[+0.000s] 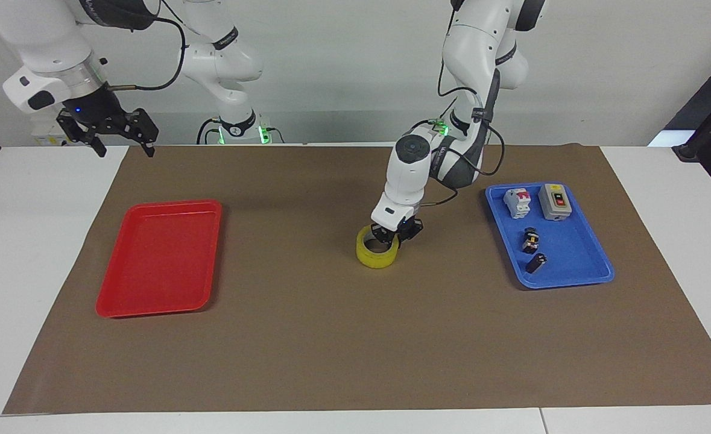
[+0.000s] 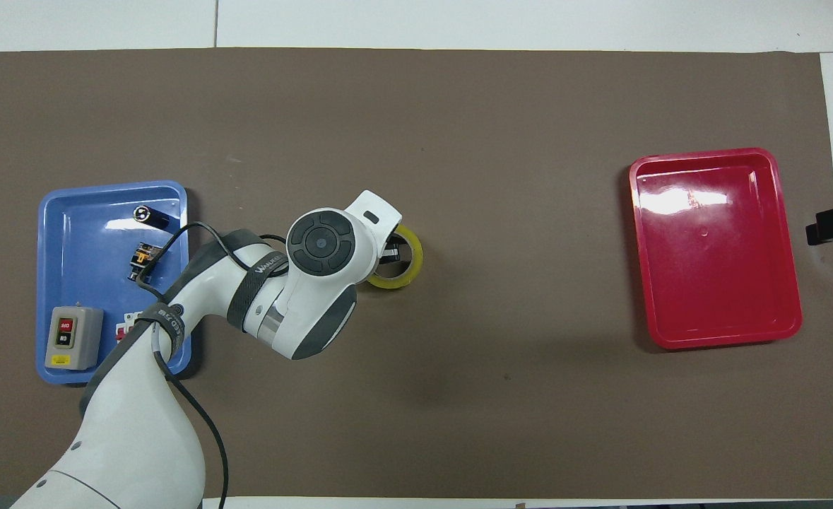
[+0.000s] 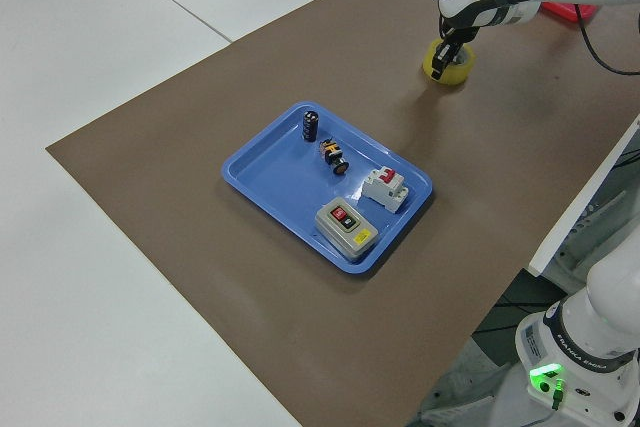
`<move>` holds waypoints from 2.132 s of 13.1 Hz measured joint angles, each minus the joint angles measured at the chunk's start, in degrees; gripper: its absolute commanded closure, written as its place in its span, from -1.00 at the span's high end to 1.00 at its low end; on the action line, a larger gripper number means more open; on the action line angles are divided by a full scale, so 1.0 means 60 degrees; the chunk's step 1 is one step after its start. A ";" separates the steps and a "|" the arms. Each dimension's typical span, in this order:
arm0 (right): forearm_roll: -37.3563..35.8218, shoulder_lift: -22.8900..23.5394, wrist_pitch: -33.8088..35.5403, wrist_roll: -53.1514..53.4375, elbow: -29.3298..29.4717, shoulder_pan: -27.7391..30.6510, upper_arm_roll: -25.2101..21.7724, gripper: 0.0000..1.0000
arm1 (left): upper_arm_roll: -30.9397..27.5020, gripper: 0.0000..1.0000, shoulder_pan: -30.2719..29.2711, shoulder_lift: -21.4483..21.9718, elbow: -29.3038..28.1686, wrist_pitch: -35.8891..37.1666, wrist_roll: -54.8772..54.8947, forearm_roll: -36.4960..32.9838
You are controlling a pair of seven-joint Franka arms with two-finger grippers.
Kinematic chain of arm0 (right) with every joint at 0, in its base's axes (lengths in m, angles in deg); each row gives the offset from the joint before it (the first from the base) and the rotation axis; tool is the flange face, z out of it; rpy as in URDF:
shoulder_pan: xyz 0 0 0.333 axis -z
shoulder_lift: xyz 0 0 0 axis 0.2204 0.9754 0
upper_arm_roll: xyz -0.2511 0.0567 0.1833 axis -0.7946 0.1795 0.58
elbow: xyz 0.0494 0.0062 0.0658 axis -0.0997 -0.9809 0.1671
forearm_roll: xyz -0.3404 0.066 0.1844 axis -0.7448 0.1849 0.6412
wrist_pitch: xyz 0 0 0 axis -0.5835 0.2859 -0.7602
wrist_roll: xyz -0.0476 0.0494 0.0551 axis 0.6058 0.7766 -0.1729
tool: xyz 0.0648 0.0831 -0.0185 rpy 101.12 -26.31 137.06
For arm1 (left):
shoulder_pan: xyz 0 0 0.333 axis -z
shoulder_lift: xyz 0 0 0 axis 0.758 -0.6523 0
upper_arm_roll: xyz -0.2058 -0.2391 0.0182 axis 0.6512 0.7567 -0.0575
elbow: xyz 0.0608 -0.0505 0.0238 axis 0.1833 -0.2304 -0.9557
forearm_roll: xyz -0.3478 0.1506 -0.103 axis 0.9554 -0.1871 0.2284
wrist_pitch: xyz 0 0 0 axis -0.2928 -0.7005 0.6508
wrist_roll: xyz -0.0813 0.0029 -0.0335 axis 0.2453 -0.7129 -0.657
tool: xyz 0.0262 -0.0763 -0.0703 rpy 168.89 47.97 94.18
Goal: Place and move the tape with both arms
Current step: 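Carry the yellow tape with the left gripper to the table center, then release the tape and withdraw the left gripper while the right gripper approaches, then lower the right gripper onto the yellow tape and grasp it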
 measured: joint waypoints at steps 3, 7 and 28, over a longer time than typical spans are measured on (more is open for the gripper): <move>0.0000 0.0000 -0.0066 0.0000 0.0001 0.0001 0.0137 1.00 | -0.0046 1.00 -0.0053 0.0089 0.0073 0.0023 -0.0008 0.0000; 0.0013 0.0023 -0.0529 0.0645 0.0001 0.0010 0.1098 1.00 | -0.0151 1.00 -0.0852 0.1420 0.0223 0.1705 0.0592 -0.0001; -0.4440 0.4959 -0.7586 1.0338 -0.2175 -0.1471 0.6314 1.00 | -0.0132 1.00 -0.5864 0.3407 0.3593 0.8228 0.6918 0.0569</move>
